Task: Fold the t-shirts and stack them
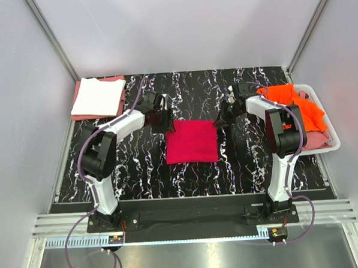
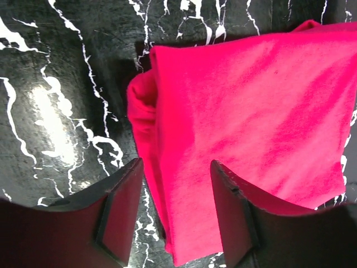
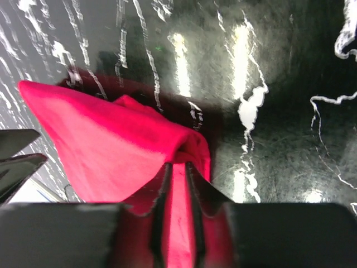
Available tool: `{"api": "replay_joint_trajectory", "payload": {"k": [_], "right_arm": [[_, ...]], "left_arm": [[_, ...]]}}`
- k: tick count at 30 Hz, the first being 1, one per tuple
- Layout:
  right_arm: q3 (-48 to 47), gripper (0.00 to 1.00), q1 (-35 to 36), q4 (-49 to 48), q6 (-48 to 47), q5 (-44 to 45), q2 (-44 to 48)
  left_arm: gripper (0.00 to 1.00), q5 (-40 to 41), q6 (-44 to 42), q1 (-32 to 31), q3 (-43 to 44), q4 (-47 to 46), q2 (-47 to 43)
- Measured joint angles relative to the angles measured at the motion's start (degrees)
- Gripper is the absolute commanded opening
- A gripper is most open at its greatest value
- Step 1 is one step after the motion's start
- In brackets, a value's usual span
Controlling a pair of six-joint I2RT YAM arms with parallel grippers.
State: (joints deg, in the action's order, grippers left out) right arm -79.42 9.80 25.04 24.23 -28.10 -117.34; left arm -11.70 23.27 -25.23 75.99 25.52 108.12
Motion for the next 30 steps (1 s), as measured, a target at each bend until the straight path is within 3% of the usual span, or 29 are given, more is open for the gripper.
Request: {"api": "replay_joint_trajectory", "payload": {"k": [6, 12, 22, 28, 30], "right_arm": [[-3.48, 0.14, 0.00, 0.81, 0.00, 0.04, 0.26], [-4.31, 0.15, 0.00, 1.36, 0.04, 0.20, -0.09], [-9.16, 0.17, -0.11, 1.53, 0.33, 0.68, -5.29], [-10.49, 0.24, -0.17, 2.08, 0.90, 1.44, -5.53], [-10.47, 0.30, -0.20, 2.54, 1.09, 1.70, -5.11]], "left_arm": [[0.51, -2.10, -1.01, 0.52, 0.59, 0.63, 0.00], [0.51, -4.15, -1.03, 0.50, 7.13, 0.55, 2.47], [0.55, -3.67, -1.01, 0.74, 8.63, 0.94, 6.75], [0.60, -2.47, -1.03, 1.20, 4.52, 0.92, 1.90], [0.62, -2.49, -1.05, 1.27, 2.23, 1.14, -0.26]]}}
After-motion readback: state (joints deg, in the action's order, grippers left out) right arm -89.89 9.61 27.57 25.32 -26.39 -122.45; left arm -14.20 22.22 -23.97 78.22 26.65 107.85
